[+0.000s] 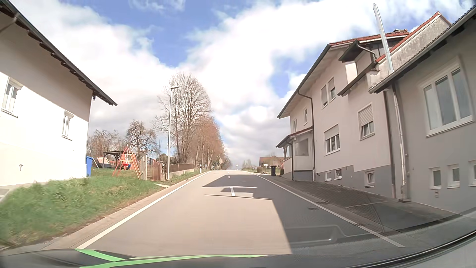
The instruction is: Follow the waypoints while adhering to traffic rules and regulations
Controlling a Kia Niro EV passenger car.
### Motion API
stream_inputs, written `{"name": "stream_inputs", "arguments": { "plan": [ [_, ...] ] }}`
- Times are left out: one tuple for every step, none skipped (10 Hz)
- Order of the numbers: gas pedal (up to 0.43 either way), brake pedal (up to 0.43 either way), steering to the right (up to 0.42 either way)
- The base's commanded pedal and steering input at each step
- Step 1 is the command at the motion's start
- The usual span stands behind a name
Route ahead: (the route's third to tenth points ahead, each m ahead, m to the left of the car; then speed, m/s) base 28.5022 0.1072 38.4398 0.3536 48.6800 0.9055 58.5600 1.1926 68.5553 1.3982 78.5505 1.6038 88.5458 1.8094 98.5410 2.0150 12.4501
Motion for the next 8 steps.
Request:
{"name": "stream_inputs", "arguments": {
  "plan": [
    [0.319,0.0,0.004],
    [0.319,0.0,0.004],
    [0.331,0.0,0.003],
    [0.339,0.0,0.001],
    [0.339,0.0,-0.001],
    [0.339,0.0,-0.001],
    [0.35,0.0,-0.001],
    [0.35,0.0,-0.001]
  ]
}}
